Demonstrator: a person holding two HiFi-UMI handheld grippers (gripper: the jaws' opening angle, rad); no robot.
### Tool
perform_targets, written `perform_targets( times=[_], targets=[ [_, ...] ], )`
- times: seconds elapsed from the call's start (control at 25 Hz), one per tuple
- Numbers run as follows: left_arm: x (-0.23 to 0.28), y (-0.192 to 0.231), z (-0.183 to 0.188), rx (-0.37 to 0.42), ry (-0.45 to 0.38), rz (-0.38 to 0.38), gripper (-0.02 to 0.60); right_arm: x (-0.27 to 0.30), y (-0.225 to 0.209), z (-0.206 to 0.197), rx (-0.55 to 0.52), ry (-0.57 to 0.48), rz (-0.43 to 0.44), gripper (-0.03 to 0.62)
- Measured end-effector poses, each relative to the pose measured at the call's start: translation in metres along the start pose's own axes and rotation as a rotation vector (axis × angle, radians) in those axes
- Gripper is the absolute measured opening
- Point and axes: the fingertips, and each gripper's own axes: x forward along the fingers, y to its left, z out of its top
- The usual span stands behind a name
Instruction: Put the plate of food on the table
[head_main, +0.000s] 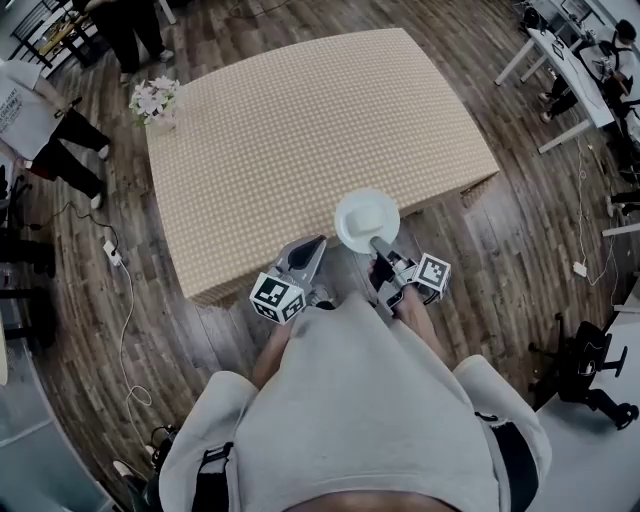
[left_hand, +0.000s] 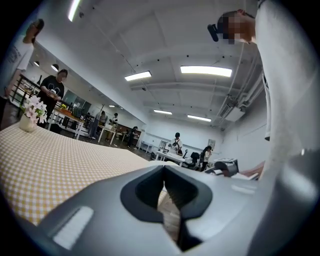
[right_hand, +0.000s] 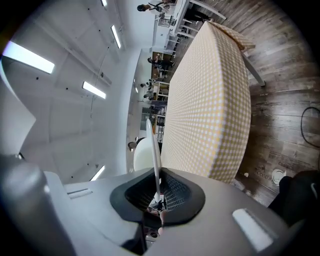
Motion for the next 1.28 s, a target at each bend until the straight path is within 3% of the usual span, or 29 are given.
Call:
perform_targets(
  times=[0.44,0.64,1.28],
  targets=[
    [0.026,0.029,-0.002,-0.018,0.023,0.001,0.008,0.032,-0.012,0.020,0.043,0.008,-0.022,0.020],
    [0.051,0.044,0.003,-0.012,0.022,0.019,0.009,0.053,-0.011,0.048,0.037,0.028,-0.007,0.020],
    [0.156,0.076,0.033,0.018,-0.019,0.215,0.008,0.103,0.002,0.174,-0.003,0.181,0.061,0.017]
  ],
)
